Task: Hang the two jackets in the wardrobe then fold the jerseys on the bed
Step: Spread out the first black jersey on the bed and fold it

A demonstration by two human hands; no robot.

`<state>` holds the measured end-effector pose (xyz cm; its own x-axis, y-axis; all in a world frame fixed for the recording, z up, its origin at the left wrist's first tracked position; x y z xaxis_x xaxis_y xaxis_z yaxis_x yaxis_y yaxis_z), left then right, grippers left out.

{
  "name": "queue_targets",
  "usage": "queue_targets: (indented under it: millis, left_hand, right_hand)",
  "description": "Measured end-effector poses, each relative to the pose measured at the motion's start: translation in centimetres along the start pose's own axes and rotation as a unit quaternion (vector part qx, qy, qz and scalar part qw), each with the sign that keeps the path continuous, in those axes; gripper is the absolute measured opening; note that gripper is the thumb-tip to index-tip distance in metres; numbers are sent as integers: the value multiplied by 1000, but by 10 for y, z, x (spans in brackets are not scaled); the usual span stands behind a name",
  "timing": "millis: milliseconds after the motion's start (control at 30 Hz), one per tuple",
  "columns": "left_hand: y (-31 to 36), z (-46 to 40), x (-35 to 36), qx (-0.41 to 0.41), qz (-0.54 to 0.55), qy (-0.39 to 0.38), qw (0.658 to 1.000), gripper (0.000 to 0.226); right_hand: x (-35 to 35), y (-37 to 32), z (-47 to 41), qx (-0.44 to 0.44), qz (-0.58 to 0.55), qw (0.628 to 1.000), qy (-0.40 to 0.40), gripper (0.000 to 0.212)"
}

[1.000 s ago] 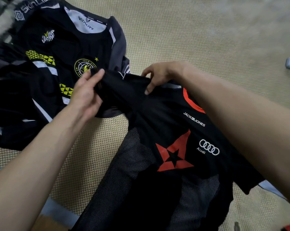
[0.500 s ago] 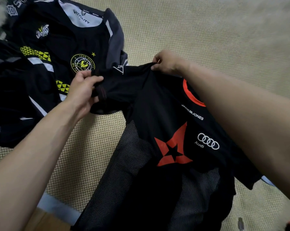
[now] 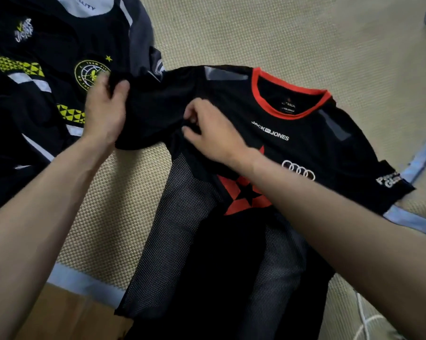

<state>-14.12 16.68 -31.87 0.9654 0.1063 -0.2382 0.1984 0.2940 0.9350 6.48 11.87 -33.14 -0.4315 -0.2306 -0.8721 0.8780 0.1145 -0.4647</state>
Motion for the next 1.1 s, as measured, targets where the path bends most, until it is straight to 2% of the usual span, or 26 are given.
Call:
queue_targets:
  millis: [100,200,367,467,500,533,567,600,633,667,700,767,800,833,867,900,967,1000,1033,1100]
  left_hand:
    - [23,-15,-9,41,-43,66,996,37]
    - [30,-22,-12,32,-61,72,995,41]
    - [36,-10,0,-9,-61,42,997,43]
    - [63,9,21,13,-33,9,999,34]
    - [75,22,37,21,-20,-16,999,22]
    - [87,38,59,21,2,-54,998,11]
    - [101,59,84,26,27,-103,994,6]
    - [112,81,110,33,42,-161,986,7]
    - [123,103,136,42,48,-224,972,11]
    - [129,125,162,41,47,-293,954,18]
    - [131,148,188,20,47,-370,928,29]
    - [133,196,235,-42,51,-524,849,48]
    - [135,218,254,-55,37,-581,812,52]
    - [134,231,268,-46,10,-613,789,51]
    - [131,234,280,-25,-20,-619,785,47]
    - [128,229,289,-1,-39,-600,799,42]
    - [115,200,302,63,-112,-521,844,35]
    - [105,182,307,105,-175,-480,853,34]
    - [96,164,311,136,-243,-446,851,37]
    - [74,132,323,171,-350,-419,820,49]
  right_hand:
    - [12,4,22,92,-103,990,6,19]
    - [21,9,35,187,-190,964,-21,19]
    - [23,4,45,248,-251,931,-91,44]
    - [0,-4,47,271,-388,878,-75,66]
    - [-10,-8,49,268,-440,855,-60,72]
    - [-24,-12,53,261,-492,829,-47,68]
    - [-37,-12,60,248,-541,803,-29,54]
    - [-50,-9,70,235,-586,775,-9,39]
    - [-62,-1,83,228,-631,741,15,32]
    - [-74,12,101,228,-667,708,44,38]
    - [-86,29,123,235,-693,677,78,53]
    - [-103,73,177,274,-694,648,155,74]
    - [-110,94,206,299,-683,637,194,70]
    - [-110,118,234,329,-669,625,232,57]
    - [-110,140,261,364,-644,619,265,42]
    - [-103,164,285,412,-603,619,288,32]
    - [-82,203,321,509,-496,644,284,24]
    - [-71,217,332,545,-454,653,267,24]
    - [-59,229,339,568,-433,656,246,24]
    - [-41,245,343,583,-418,657,229,27]
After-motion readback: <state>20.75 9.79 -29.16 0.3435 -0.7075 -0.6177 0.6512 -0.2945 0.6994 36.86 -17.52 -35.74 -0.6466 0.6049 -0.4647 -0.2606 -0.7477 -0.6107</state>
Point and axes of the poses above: each hand's wrist, its own z-axis away from the middle knuckle, its own x-axis out of the palm, y = z × x, the point moved 7 cm from there along -z, towards the middle knuckle, and after that the axes turned 15 degrees about z, right-handed, at the moved point
